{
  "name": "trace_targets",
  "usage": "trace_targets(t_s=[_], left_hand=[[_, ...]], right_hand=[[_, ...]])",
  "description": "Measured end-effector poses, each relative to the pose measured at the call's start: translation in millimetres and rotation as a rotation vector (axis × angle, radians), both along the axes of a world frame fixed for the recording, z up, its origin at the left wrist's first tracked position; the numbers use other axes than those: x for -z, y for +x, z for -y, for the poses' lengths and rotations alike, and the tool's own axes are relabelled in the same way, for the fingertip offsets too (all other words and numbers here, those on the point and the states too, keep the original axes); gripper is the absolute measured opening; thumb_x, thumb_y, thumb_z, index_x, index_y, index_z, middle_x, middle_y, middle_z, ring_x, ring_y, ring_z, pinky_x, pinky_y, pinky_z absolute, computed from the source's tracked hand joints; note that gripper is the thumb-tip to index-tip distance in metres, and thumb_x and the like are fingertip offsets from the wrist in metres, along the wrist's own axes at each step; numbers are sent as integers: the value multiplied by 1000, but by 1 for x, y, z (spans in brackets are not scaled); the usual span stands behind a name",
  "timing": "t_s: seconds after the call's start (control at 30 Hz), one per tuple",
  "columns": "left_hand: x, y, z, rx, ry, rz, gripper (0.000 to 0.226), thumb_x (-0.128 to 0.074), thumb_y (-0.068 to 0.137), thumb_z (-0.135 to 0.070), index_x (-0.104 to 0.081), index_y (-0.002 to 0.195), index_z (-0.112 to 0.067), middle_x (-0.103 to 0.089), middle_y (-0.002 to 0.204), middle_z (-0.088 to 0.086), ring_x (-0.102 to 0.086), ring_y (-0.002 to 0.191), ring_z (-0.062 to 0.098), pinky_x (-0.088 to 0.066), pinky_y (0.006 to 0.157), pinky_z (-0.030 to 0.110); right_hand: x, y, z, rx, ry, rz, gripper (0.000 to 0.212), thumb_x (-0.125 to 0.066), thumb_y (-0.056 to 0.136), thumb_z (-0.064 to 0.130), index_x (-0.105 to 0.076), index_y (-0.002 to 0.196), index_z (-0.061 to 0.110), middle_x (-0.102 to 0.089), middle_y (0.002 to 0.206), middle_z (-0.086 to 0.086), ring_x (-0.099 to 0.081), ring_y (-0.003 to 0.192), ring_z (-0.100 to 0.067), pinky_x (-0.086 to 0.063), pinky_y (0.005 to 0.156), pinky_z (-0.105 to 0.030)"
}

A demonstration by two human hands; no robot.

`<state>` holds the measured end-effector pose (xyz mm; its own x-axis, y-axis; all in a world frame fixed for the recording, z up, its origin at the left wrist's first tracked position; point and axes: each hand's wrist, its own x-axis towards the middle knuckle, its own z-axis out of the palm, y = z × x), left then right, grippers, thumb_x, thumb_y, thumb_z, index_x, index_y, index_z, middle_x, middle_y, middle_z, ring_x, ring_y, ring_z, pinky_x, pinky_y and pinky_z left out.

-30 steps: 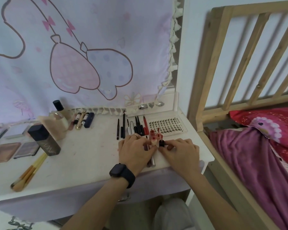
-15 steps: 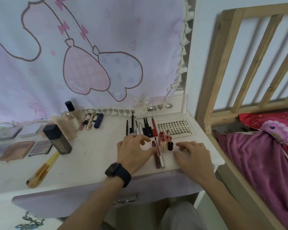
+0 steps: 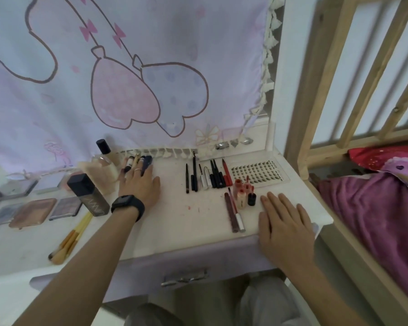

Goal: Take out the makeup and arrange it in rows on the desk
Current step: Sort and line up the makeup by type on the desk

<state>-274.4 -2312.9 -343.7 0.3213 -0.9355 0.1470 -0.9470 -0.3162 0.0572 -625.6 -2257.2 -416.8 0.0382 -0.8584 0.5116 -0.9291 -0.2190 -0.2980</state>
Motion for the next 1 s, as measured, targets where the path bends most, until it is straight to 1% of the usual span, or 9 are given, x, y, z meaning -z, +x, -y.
trace_targets(t_s=[0.1, 0.23, 0.33, 0.43, 0.57, 0.73, 0.83, 0.93, 1.0], left_hand=[[8, 8, 6, 8, -4, 70, 57, -25, 102, -39, -32, 153, -15, -16, 165, 3, -8, 153, 24, -8, 124, 45], [3, -4, -1, -20, -19, 121, 49, -39, 100, -40, -53, 137, -11, -48, 147, 12, -39, 137, 33, -23, 119, 48], [-6, -16, -16, -16, -65, -9, 27, -51, 99, -25, -57, 119, -7, -53, 132, 17, -55, 113, 39, -48, 90, 48], [-12, -28, -30, -81, -62, -190, 19, -53, 93, -5, -50, 113, -6, -48, 129, 20, -57, 96, 40, -45, 71, 42], [-11, -43, -45, -46, 3, -252, 37, -55, 89, -8, -51, 126, -10, -45, 126, 16, -53, 104, 35, -43, 81, 36], [5, -52, -73, 6, -155, -306, 30, -52, 97, -15, -57, 127, -15, -56, 118, 12, -50, 104, 31, -41, 82, 35], [9, -55, -90, 67, -191, -446, 31, -55, 98, -15, -58, 129, -17, -62, 117, 9, -50, 104, 26, -38, 83, 30], [5, -65, -117, 169, -292, -628, 32, -62, 96, -14, -63, 127, -19, -65, 114, 1, -55, 99, 18, -39, 81, 25], [1, -77, -137, 243, -353, -748, 32, -64, 94, -12, -63, 122, -26, -66, 111, -6, -58, 98, 12, -41, 78, 20]], right_hand=[[-1, 0, -1, 9, 19, -4, 47, -41, 98, 38, -63, 135, 19, -59, 142, -2, -48, 138, -23, -28, 118, -47], [-1, 0, -1, 18, 14, 11, 49, -38, 98, 40, -64, 135, 21, -59, 142, -1, -48, 138, -21, -27, 118, -46], [-1, 1, -1, 13, 23, 6, 49, -36, 98, 41, -63, 135, 23, -58, 143, 1, -46, 140, -20, -26, 119, -45], [-2, 1, -1, 15, 40, 2, 50, -35, 98, 42, -62, 136, 24, -56, 144, 2, -44, 141, -19, -25, 119, -45], [-3, 0, -2, 15, 49, 6, 51, -34, 98, 43, -62, 136, 25, -56, 145, 2, -44, 141, -19, -27, 119, -46], [-6, -2, -4, 13, 95, -21, 53, -30, 99, 45, -60, 138, 26, -55, 146, 3, -43, 142, -18, -28, 119, -48], [-9, -5, -3, -34, 145, 6, 56, -28, 98, 48, -58, 140, 26, -50, 150, 3, -40, 144, -17, -24, 121, -46], [-20, -9, -11, -102, 183, 200, 46, -43, 100, 41, -61, 136, 20, -55, 146, -2, -42, 140, -17, -27, 118, -41], [-34, -3, -30, -114, 148, 397, 31, -57, 96, 31, -66, 125, 23, -63, 130, 3, -48, 123, -11, -37, 108, -35]])
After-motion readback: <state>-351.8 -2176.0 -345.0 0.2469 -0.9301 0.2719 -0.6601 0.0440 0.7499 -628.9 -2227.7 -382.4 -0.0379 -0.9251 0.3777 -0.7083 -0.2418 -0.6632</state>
